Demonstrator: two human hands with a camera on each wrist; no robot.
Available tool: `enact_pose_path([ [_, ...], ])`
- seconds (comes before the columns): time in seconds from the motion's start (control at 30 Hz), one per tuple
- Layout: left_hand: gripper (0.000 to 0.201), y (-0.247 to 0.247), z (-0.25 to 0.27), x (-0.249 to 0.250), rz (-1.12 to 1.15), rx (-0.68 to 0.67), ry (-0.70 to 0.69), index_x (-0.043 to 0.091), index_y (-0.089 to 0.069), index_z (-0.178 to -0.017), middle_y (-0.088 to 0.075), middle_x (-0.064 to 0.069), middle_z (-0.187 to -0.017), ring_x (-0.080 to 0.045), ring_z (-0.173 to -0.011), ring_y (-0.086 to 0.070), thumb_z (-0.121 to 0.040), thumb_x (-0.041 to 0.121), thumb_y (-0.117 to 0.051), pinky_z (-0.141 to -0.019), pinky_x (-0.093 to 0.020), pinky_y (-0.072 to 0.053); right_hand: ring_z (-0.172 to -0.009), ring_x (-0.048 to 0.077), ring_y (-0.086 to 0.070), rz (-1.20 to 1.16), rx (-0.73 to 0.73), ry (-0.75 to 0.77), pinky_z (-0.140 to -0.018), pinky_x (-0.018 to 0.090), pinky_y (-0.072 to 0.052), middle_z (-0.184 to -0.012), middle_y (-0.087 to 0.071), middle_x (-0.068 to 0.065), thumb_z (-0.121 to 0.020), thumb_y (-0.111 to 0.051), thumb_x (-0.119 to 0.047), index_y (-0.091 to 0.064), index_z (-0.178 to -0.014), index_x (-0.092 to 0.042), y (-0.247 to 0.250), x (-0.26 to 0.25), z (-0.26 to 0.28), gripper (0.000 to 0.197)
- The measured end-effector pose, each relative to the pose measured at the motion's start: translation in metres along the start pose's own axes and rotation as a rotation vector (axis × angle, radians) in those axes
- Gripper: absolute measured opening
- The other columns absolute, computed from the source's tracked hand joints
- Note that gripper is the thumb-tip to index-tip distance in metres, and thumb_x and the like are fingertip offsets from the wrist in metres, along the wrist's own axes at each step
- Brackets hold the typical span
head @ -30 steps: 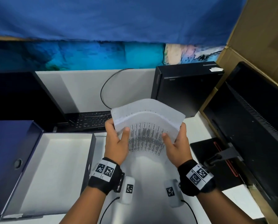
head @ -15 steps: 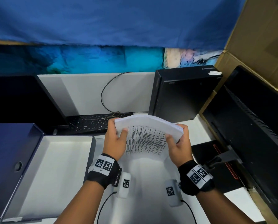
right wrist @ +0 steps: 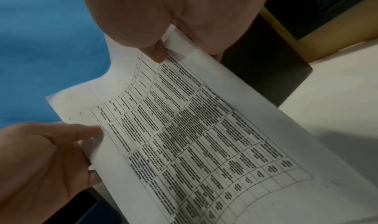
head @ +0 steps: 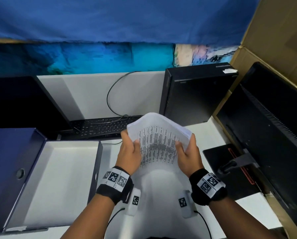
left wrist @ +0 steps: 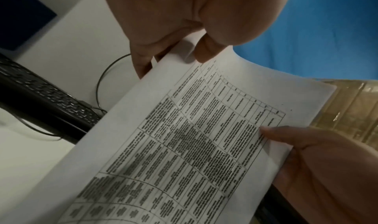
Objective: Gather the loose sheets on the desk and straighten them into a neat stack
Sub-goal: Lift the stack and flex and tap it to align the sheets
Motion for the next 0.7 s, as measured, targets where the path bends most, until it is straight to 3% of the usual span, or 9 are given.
enact_pose_path([
  [0.03, 0.022, 0.001, 0.0, 0.006, 0.011, 0.012, -0.007, 0.02, -0.026, -0.112, -0.055, -0.003, -0.116, -0.018, -0.103, -0.056, -0.099, 0.007, -0.037, -0.077, -0.019, -0.044, -0.074, -0.008, -0.062, -0.016, 0.009, 0.008, -0.07, 0.03, -0.055, -0.092, -0.057, -0.016, -0.099, -0.048, -0.009, -0.037, -0.113, -0.024, 0.001, -0.003, -0.001, 0.023],
  [0.1, 0.021, 0.005, -0.002, 0.019, 0.035, 0.076, -0.046, 0.019, -0.026, -0.114, -0.053, -0.004, -0.117, -0.017, -0.102, -0.055, -0.099, 0.008, -0.037, -0.081, -0.025, -0.045, -0.079, -0.017, -0.059, -0.051, 0.04, 0.056, -0.069, 0.016, -0.052, -0.095, -0.056, -0.018, -0.099, -0.048, -0.008, -0.037, -0.114, -0.024, 0.004, -0.012, -0.004, 0.024],
  [0.2, 0.024, 0.008, -0.002, 0.018, 0.028, 0.123, -0.09, 0.021, -0.025, -0.112, -0.052, -0.004, -0.116, -0.016, -0.1, -0.055, -0.098, 0.007, -0.038, -0.076, -0.016, -0.047, -0.09, -0.018, -0.059, -0.057, 0.067, 0.091, -0.07, 0.002, -0.047, -0.1, -0.057, -0.019, -0.099, -0.048, -0.006, -0.036, -0.115, -0.024, 0.007, -0.009, -0.006, 0.027],
  [0.3, 0.025, -0.007, 0.004, -0.011, -0.067, -0.023, 0.041, 0.02, -0.024, -0.111, -0.055, -0.008, -0.12, -0.021, -0.105, -0.057, -0.097, 0.005, -0.038, -0.08, -0.026, -0.046, -0.105, 0.011, -0.064, -0.036, -0.021, -0.039, -0.074, 0.003, -0.048, -0.108, -0.062, -0.006, -0.099, -0.05, -0.013, -0.036, -0.118, -0.03, -0.005, 0.021, -0.001, 0.029],
  [0.37, 0.028, -0.013, 0.007, -0.026, -0.092, -0.077, 0.075, 0.017, -0.025, -0.115, -0.054, -0.008, -0.126, -0.023, -0.111, -0.056, -0.095, 0.001, -0.039, -0.088, -0.027, -0.045, -0.108, 0.017, -0.061, -0.004, -0.044, -0.068, -0.074, 0.0, -0.046, -0.114, -0.061, 0.0, -0.098, -0.052, -0.016, -0.036, -0.122, -0.03, -0.006, 0.034, 0.001, 0.031],
  [0.47, 0.026, -0.008, 0.009, -0.029, -0.097, -0.041, 0.098, 0.015, -0.027, -0.108, -0.053, -0.003, -0.117, -0.023, -0.107, -0.057, -0.093, -0.002, -0.041, -0.071, -0.005, -0.043, -0.102, 0.009, -0.062, -0.028, -0.031, -0.098, -0.071, 0.002, -0.048, -0.111, -0.063, -0.005, -0.095, -0.057, -0.013, -0.039, -0.122, -0.029, 0.002, 0.032, -0.001, 0.036],
  [0.53, 0.027, -0.003, 0.01, -0.024, -0.056, -0.007, 0.1, 0.014, -0.029, -0.108, -0.055, -0.001, -0.114, -0.018, -0.101, -0.057, -0.093, -0.003, -0.044, -0.063, 0.001, -0.042, -0.098, -0.004, -0.064, -0.044, -0.01, -0.076, -0.07, 0.005, -0.05, -0.106, -0.064, -0.013, -0.091, -0.063, -0.009, -0.042, -0.122, -0.028, 0.009, 0.024, -0.003, 0.042],
  [0.6, 0.032, 0.003, 0.008, -0.017, 0.004, 0.023, 0.086, 0.015, -0.031, -0.111, -0.058, 0.002, -0.111, -0.013, -0.097, -0.058, -0.091, -0.003, -0.049, -0.064, 0.002, -0.042, -0.09, -0.011, -0.063, -0.053, 0.011, -0.022, -0.069, 0.008, -0.05, -0.102, -0.062, -0.015, -0.087, -0.067, -0.003, -0.044, -0.119, -0.026, 0.016, 0.012, -0.006, 0.045],
  [0.7, 0.043, 0.014, 0.002, -0.005, 0.08, 0.086, 0.034, 0.023, -0.035, -0.114, -0.059, 0.012, -0.103, 0.0, -0.09, -0.059, -0.087, -0.004, -0.055, -0.068, -0.003, -0.045, -0.09, -0.008, -0.062, -0.058, 0.042, 0.131, -0.072, 0.01, -0.05, -0.103, -0.061, -0.012, -0.081, -0.07, 0.002, -0.046, -0.111, -0.023, 0.025, -0.019, -0.008, 0.046],
])
Point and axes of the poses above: each hand's wrist, its own z-axis away from the middle knuckle, its own y-axis out of the back of the hand, x = y × z, the point moved 5 cm from there along -z, towards the middle knuckle
